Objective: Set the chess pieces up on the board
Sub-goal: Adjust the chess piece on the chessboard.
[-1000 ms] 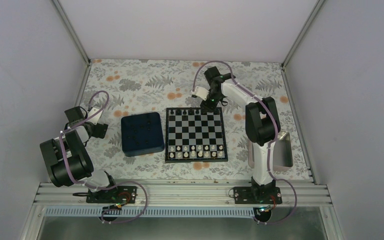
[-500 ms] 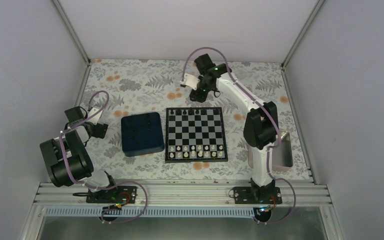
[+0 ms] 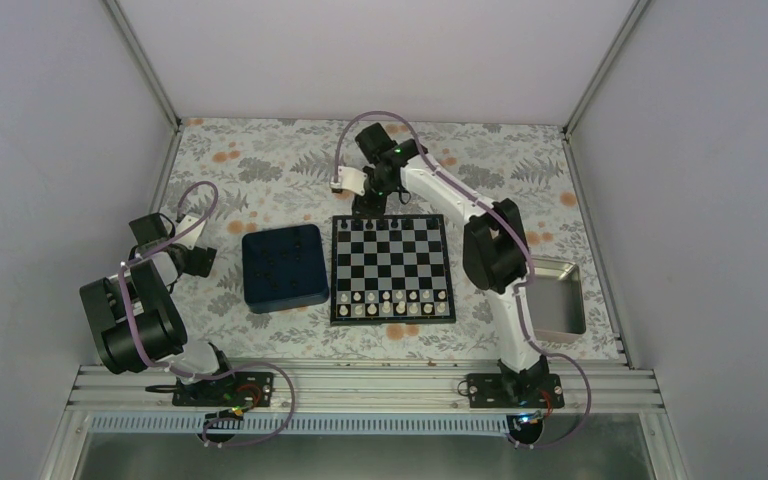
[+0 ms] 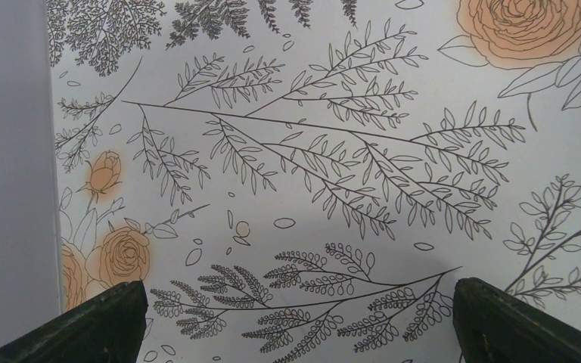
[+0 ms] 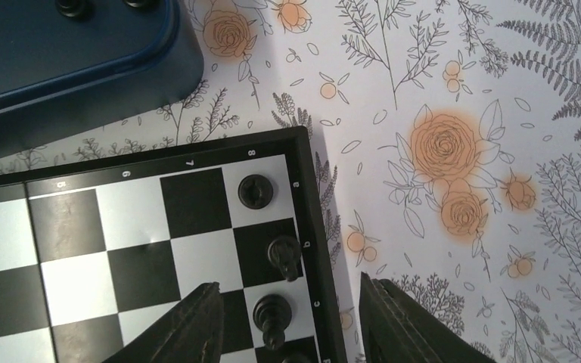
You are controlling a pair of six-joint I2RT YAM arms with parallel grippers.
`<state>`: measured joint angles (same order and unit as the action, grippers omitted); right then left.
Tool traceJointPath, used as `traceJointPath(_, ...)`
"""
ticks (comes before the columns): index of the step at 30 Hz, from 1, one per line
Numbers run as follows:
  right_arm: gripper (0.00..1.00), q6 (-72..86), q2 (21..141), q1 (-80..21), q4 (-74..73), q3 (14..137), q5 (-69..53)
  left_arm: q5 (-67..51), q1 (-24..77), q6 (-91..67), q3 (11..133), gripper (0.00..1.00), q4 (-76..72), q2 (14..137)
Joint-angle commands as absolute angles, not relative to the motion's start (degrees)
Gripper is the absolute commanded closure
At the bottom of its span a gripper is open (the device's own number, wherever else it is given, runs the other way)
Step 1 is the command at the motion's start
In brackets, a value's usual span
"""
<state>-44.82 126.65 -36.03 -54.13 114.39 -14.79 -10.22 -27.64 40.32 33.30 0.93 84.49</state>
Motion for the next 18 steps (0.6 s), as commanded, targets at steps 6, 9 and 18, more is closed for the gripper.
traceJointPath(6,0.53,-46.49,130.49,-36.73,-50.22,114.66,-15.28,-12.48,-28.0,41.67,32.1,0.0,0.79,84.35)
traceJointPath(9,0.53,-46.49,131.94,-36.66,-51.31,115.72,-15.2,-12.48,-28.06,41.73,32.16,0.0,0.79,84.48)
traceJointPath(18,0.54,-46.58,134.09,-36.66,-50.88,115.8,-14.63,-12.67,-28.05,41.89,32.08,0.0,0.87,84.68)
